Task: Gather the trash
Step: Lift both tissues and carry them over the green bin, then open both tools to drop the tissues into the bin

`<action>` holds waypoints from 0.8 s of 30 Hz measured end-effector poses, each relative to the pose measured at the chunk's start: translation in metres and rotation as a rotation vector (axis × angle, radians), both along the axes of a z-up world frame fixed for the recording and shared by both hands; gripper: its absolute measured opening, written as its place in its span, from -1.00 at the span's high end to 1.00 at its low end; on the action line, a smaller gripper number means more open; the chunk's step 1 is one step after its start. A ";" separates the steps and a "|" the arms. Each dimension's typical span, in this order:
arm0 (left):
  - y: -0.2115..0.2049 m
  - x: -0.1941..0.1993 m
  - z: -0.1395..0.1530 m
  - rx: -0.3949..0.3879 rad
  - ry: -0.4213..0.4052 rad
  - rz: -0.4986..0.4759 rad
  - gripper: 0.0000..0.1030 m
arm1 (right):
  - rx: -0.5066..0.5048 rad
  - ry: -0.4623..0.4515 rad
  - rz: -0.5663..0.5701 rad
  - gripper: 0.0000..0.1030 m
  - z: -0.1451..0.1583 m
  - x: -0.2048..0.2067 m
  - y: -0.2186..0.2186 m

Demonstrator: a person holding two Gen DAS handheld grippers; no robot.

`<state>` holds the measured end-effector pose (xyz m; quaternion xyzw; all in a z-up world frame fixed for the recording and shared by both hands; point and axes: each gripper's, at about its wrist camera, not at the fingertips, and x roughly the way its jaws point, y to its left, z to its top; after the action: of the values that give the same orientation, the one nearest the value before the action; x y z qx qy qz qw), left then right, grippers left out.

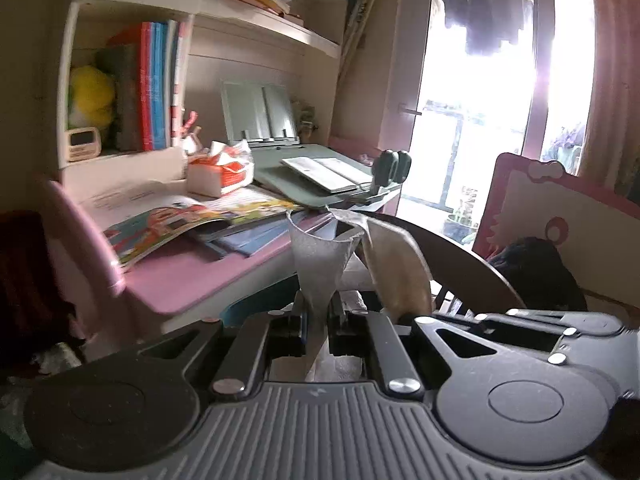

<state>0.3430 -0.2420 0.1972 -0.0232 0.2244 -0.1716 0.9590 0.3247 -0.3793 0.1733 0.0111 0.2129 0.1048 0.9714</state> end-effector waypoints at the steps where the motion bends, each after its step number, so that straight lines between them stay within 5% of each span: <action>1: -0.004 0.007 -0.002 -0.005 0.005 -0.007 0.83 | 0.004 0.010 -0.006 0.82 -0.003 0.007 -0.003; 11: -0.048 0.065 -0.062 0.119 0.157 -0.038 0.83 | -0.016 0.149 -0.046 0.80 -0.047 0.050 -0.030; 20: -0.056 0.080 -0.091 0.154 0.259 -0.046 0.82 | -0.058 0.210 -0.028 0.58 -0.062 0.056 -0.038; 24: -0.059 0.081 -0.093 0.179 0.262 -0.048 0.64 | -0.066 0.212 -0.017 0.39 -0.062 0.053 -0.037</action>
<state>0.4240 -0.3013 0.1038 0.0455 0.3624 -0.1691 0.9154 0.3776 -0.4164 0.1112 -0.0078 0.3179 0.0876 0.9440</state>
